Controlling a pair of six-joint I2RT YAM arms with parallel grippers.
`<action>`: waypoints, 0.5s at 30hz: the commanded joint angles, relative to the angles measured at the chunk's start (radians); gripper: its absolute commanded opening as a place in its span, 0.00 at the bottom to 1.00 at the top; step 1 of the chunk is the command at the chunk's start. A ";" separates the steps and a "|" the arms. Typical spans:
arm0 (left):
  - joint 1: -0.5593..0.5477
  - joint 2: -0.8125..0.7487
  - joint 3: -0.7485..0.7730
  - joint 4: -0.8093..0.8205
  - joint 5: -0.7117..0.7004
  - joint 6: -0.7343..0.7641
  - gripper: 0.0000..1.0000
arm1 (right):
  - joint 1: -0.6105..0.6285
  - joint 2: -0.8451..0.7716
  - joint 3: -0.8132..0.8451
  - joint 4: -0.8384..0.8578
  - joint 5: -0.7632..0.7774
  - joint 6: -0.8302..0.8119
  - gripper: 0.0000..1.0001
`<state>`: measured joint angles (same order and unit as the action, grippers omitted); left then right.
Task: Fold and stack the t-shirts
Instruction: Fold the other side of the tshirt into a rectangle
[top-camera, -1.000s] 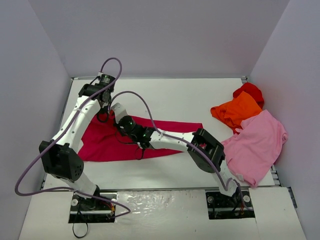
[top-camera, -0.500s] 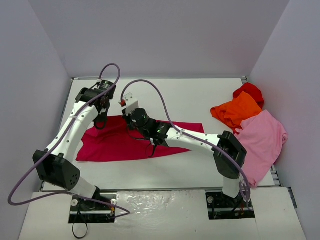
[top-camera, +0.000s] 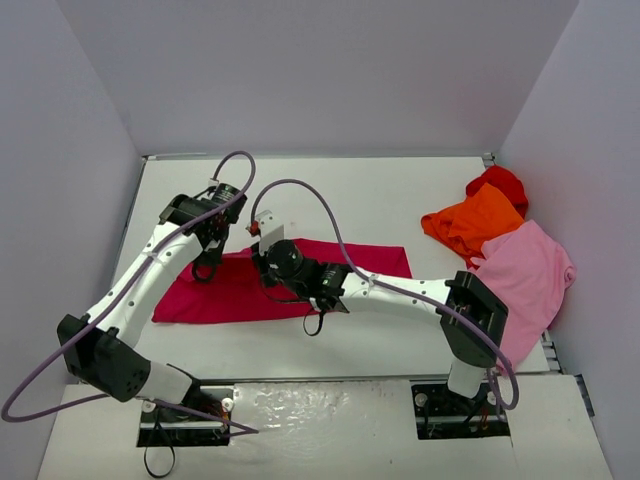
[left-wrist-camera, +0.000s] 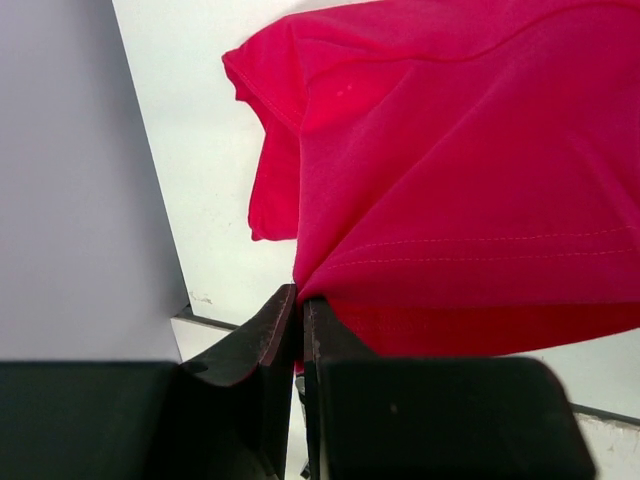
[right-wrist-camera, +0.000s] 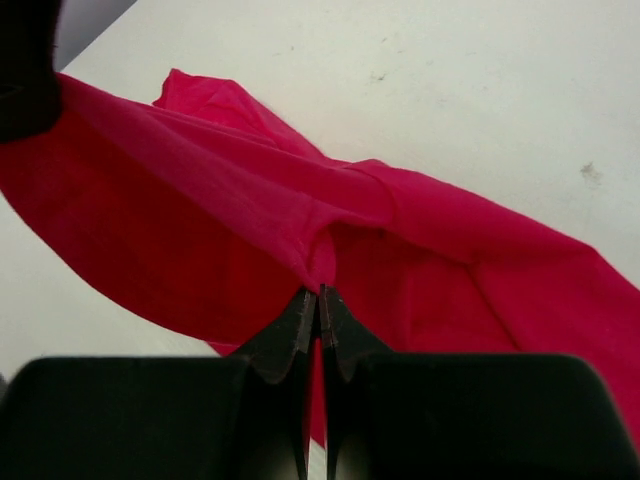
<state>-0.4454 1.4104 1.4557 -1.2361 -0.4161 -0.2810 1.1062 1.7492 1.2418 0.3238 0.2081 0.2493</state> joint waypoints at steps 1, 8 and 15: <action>-0.014 -0.039 -0.003 -0.039 -0.034 -0.035 0.04 | 0.039 -0.088 -0.026 0.048 0.002 0.072 0.00; -0.031 -0.030 -0.023 -0.049 -0.058 -0.055 0.05 | 0.119 -0.047 -0.047 0.058 -0.010 0.133 0.00; -0.033 0.030 0.032 -0.078 -0.118 -0.044 0.05 | 0.144 0.062 0.033 0.069 -0.007 0.098 0.00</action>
<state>-0.4757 1.4073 1.4128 -1.2601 -0.4590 -0.3202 1.2454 1.7609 1.1936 0.3314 0.1929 0.3628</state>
